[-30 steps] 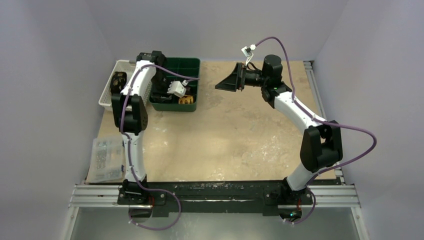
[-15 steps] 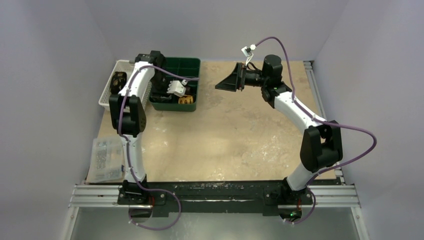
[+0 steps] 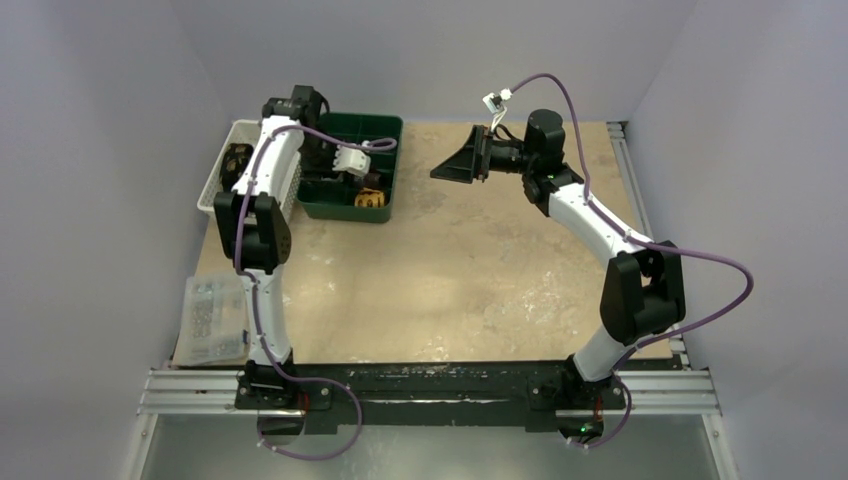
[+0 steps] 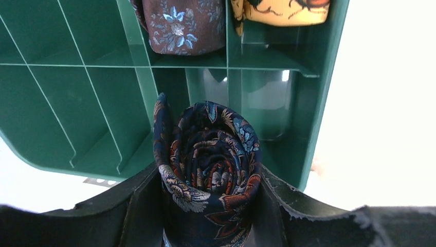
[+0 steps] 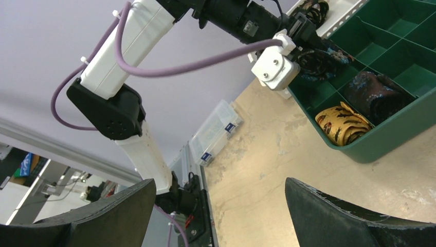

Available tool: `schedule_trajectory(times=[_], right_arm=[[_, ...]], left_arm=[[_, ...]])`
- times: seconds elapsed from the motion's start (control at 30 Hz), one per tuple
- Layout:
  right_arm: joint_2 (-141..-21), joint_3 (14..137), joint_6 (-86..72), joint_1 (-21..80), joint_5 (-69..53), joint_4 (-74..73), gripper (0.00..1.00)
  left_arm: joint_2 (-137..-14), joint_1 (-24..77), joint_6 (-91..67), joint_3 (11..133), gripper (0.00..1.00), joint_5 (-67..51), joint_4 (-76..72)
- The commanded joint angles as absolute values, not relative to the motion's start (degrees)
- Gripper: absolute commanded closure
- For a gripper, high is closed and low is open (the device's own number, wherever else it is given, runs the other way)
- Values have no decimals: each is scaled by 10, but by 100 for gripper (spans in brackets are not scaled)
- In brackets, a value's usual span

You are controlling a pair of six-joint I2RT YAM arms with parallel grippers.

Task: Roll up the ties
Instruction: Place the tie in the storage box.

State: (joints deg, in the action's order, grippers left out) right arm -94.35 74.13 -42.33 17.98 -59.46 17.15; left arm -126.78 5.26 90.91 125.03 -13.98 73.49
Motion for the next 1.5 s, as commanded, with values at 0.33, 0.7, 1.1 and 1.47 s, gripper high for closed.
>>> schedule_trajectory(times=[0.33, 0.7, 1.1, 1.47], right_arm=[[-940, 767, -403, 178, -582, 168, 1], [-943, 770, -401, 178, -579, 164, 1], [-962, 802, -375, 178, -587, 124, 1], [-973, 810, -367, 178, -586, 111, 1]], left_arm=[[-1164, 19, 176, 1227, 100, -316, 637], [-1060, 14, -416, 1078, 100, -164, 513], [-1074, -36, -648, 996, 100, -153, 434], [-1084, -34, -714, 952, 100, -98, 464]])
